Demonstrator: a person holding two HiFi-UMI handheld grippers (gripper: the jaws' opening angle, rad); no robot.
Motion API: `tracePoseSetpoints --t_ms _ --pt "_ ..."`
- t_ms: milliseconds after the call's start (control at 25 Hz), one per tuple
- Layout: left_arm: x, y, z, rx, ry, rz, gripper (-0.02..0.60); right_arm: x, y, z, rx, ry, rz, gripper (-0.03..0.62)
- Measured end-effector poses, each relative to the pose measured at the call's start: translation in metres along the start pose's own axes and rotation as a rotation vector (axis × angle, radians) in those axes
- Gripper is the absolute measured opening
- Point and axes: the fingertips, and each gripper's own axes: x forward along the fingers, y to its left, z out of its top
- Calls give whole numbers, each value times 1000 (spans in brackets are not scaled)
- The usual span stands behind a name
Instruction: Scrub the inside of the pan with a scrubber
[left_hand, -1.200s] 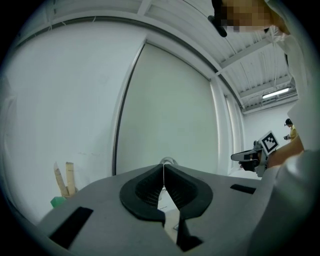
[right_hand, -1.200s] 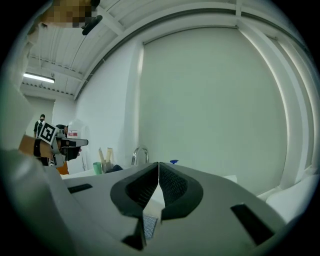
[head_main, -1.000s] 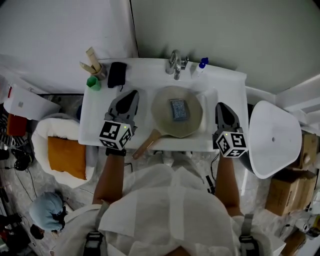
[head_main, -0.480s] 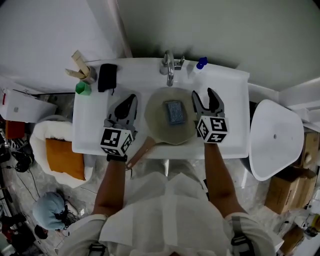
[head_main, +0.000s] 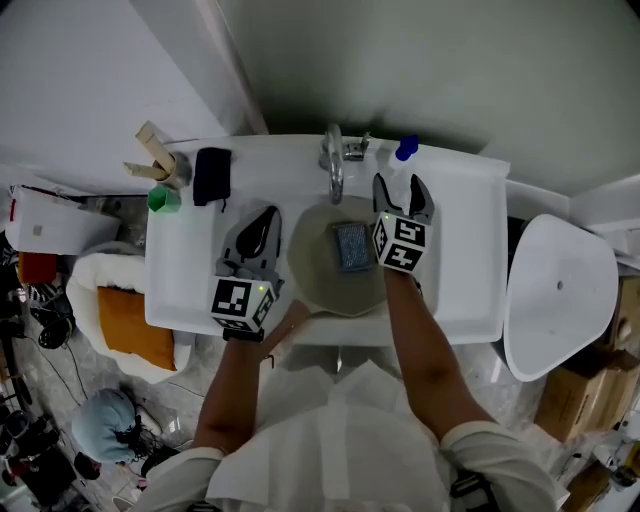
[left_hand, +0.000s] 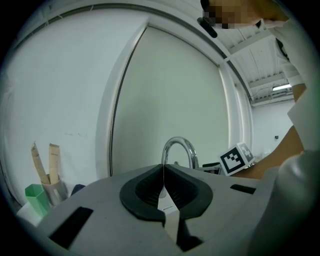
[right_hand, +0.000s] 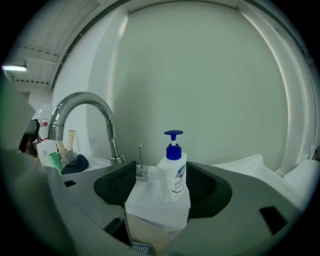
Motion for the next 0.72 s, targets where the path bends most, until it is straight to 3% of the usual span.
tracePoseSetpoints --t_ms 360,720 --pt "23 6 -14 -9 30 10 17 55 -16 -33 21 86 -64 270" --pt "26 7 -24 -10 46 11 17 82 -26 -39 9 55 -103 270"
